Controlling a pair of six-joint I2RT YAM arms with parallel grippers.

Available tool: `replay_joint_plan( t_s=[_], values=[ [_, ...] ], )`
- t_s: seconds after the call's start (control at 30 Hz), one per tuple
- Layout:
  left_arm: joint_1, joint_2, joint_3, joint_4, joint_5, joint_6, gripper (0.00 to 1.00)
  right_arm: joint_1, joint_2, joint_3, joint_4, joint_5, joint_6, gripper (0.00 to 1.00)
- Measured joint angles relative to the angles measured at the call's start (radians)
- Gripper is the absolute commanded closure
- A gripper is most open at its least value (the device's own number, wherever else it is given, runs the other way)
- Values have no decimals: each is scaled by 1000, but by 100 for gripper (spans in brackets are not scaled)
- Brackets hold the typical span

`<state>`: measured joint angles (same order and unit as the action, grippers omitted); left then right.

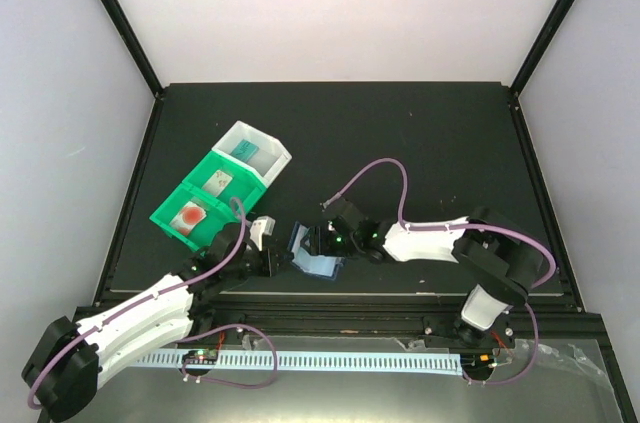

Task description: Take the credit cards out of the card holder

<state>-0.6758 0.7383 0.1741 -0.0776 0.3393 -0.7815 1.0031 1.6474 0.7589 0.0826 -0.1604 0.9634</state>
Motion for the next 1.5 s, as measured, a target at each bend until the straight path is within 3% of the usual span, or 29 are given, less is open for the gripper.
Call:
replay_joint_plan(
  t_s=[0.57, 0.93, 1.13, 1.5],
  values=[
    [0, 1, -5, -3, -2, 0, 99, 1, 0, -1, -74, 79, -70, 39],
    [-1, 0, -5, -3, -2, 0, 98, 1, -126, -3, -286, 194, -163, 39],
    [-1, -11, -4, -4, -2, 1, 98, 1, -214, -31, -275, 187, -180, 38],
    [-1, -18, -4, -4, -2, 1, 98, 1, -57, 100, -245, 151, -146, 31]
  ],
)
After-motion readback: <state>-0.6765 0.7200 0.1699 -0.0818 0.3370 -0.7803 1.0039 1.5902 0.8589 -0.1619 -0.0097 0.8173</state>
